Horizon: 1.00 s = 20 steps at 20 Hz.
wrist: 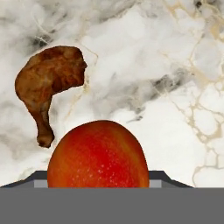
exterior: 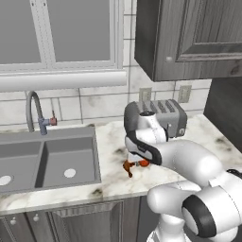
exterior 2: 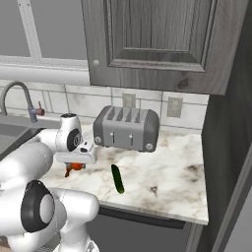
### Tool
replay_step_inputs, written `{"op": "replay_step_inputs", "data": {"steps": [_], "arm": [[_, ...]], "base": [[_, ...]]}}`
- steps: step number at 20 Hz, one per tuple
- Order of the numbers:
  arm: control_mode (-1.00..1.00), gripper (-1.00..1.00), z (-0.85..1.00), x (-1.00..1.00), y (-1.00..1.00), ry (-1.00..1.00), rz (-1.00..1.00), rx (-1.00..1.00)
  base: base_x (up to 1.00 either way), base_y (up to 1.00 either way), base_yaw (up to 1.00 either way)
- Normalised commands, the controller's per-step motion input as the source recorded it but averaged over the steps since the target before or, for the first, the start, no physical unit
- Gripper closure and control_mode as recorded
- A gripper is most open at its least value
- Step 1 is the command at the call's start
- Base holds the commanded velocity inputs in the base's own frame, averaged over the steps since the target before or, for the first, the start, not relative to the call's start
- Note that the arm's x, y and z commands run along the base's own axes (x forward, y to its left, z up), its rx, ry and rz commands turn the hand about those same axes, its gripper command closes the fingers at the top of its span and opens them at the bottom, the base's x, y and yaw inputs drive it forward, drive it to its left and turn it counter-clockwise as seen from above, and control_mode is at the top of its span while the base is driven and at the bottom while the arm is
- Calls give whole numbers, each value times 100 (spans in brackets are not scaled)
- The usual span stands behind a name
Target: Open the fridge, remove the apple, cucumber, and chicken drumstick, and place them on any counter.
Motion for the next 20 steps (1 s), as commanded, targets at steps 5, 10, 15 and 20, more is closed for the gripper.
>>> {"op": "replay_step_inputs", "data": {"steps": [5, 10, 15, 20], "arm": [[-100, 100, -29, 13, -4, 0, 0, 0], [-100, 100, -24, 26, -2, 0, 0, 0], [-100, 100, -28, 17, 0, 0, 0, 0], [-100, -100, -15, 2, 0, 0, 0, 0]], "base": [[0, 0, 0], [0, 0, 0], [0, 0, 0], [0, 0, 0]]}}
